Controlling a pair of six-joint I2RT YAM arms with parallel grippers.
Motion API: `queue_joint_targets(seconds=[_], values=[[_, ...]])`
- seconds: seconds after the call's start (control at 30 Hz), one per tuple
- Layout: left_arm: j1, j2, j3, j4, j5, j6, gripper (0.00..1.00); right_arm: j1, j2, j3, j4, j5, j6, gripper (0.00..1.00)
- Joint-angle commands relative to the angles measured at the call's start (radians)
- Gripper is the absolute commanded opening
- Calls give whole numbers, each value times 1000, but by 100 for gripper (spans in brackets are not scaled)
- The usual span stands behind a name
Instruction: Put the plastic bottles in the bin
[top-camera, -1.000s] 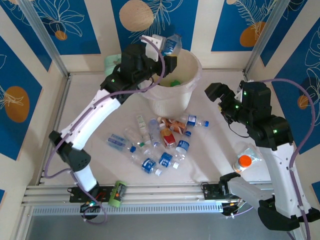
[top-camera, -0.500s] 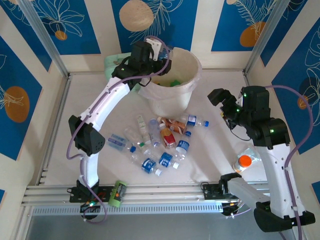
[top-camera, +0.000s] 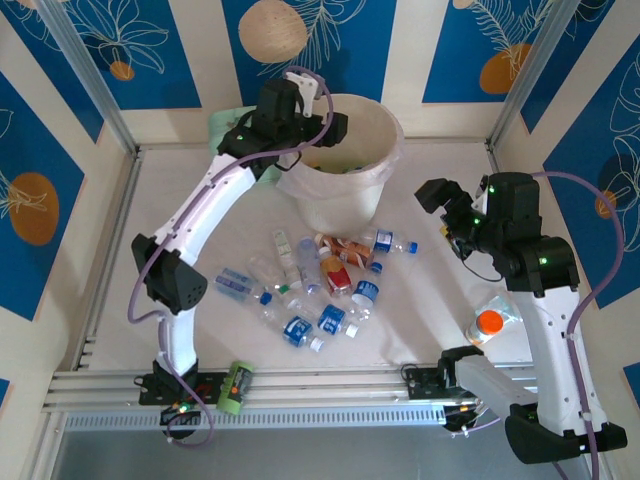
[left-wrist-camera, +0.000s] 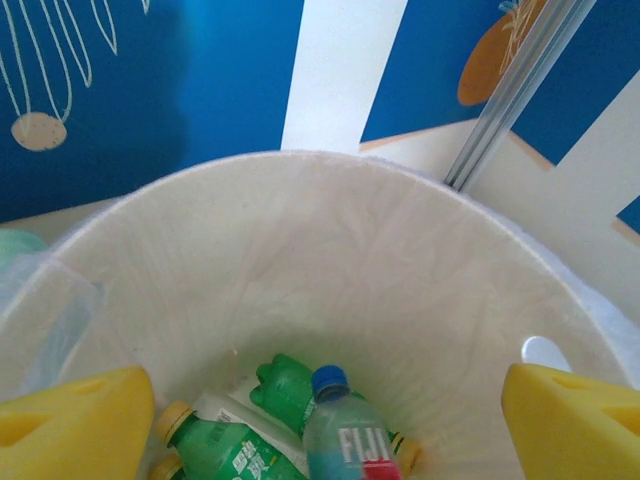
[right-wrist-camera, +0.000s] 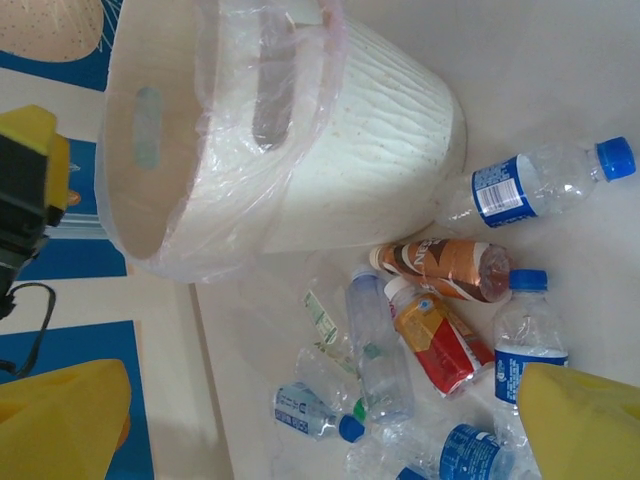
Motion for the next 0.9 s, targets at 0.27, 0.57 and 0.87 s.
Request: queue_joint_targets(seconds=[0.27, 0.57, 0.87], values=[[18, -640, -598, 4, -156, -159, 88, 244, 14, -93, 50, 77, -46, 93], [37, -995, -1090, -33, -135, -356, 86, 661, 123, -364, 325, 212, 181, 90], [37, -1043, -1246, 24, -47, -455, 88, 742, 308, -488, 587, 146, 385, 90]])
